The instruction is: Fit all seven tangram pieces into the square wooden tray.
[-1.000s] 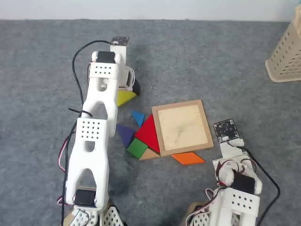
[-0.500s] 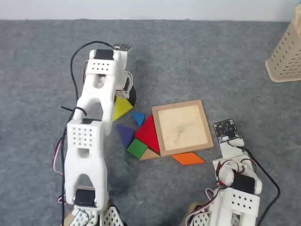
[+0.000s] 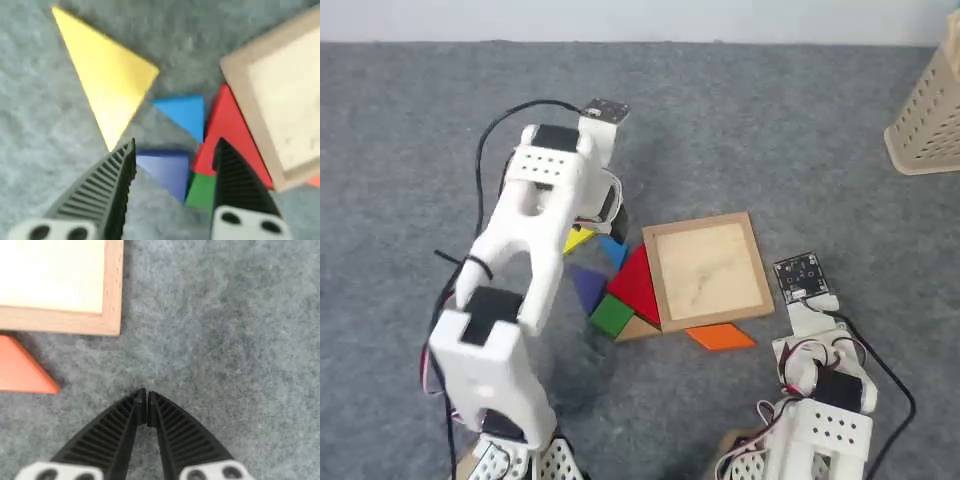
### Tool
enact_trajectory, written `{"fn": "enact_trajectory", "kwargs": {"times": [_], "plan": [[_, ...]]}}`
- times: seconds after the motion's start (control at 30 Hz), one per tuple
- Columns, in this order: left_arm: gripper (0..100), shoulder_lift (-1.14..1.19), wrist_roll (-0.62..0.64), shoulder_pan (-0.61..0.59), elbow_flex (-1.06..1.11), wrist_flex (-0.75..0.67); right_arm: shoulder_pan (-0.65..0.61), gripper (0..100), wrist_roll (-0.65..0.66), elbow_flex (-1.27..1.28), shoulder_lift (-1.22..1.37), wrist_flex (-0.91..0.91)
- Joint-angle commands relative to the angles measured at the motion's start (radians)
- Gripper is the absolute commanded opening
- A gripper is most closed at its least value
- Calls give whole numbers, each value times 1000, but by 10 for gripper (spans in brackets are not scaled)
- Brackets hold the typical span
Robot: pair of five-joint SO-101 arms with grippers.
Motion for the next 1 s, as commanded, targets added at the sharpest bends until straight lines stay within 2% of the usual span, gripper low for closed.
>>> {"fn": "enact_trajectory", "kwargs": {"times": [0.0,0.17,0.53,0.6,0.8,0.97], "plan": [[235,-78,3,-52,62,-166,10,9,20,-9,-15,13],[235,43,-38,-112,77,-267,10,9,20,-9,-15,13],[258,292,-40,-117,-114,-256,10,9,20,-9,-15,13],[261,311,-40,-118,-153,-219,10,9,20,-9,-15,13],[261,250,-35,-140,-197,-117,10,9,20,-9,-15,13],[297,132,26,-126,-199,-104,7,9,20,-9,-15,13]]}}
